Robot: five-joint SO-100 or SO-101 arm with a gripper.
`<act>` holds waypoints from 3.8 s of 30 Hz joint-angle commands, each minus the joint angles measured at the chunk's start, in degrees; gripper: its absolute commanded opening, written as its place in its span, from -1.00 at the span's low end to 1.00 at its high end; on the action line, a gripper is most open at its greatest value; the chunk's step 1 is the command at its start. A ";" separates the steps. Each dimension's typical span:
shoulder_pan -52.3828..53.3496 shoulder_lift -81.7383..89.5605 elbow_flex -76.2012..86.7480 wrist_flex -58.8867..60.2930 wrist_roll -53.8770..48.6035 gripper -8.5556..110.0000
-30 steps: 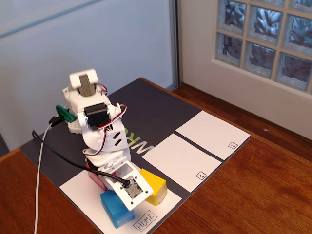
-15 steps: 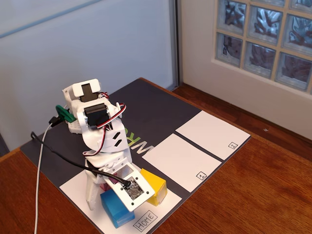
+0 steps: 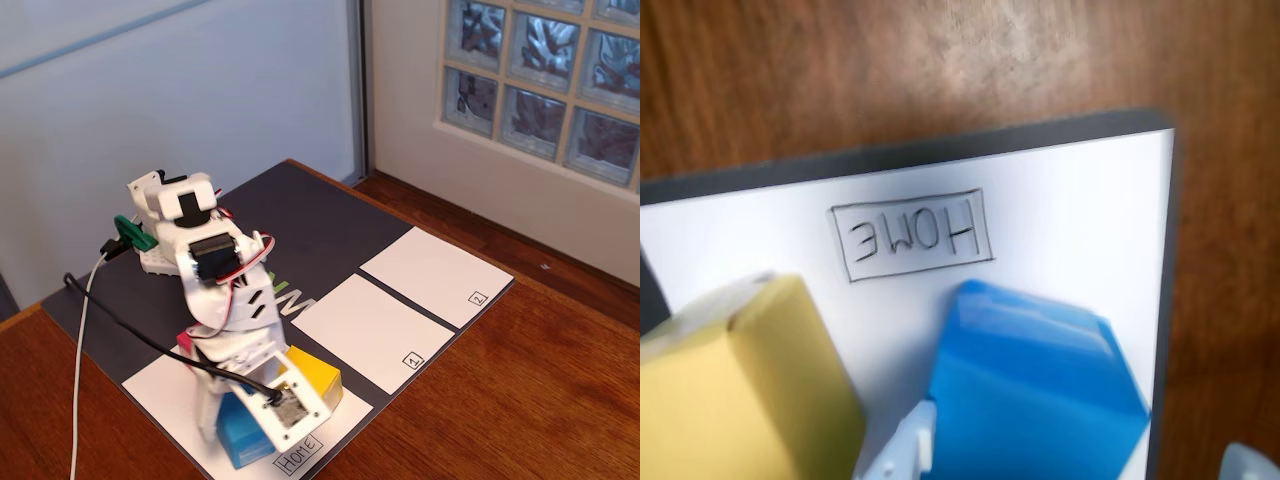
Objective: Move box blue to zone 2
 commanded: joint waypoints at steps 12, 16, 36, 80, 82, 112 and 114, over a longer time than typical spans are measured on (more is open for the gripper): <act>-0.53 -4.92 -10.02 9.58 0.44 -0.27; -0.70 -3.87 -10.02 9.93 1.58 -0.27; 5.36 -0.70 -9.93 10.02 30.94 -0.19; -1.05 10.28 14.77 10.02 47.20 -0.47; -1.05 9.40 14.59 10.02 46.85 -0.47; 4.57 22.85 13.01 9.93 23.91 -0.87; 4.31 26.46 13.18 9.93 22.59 -0.87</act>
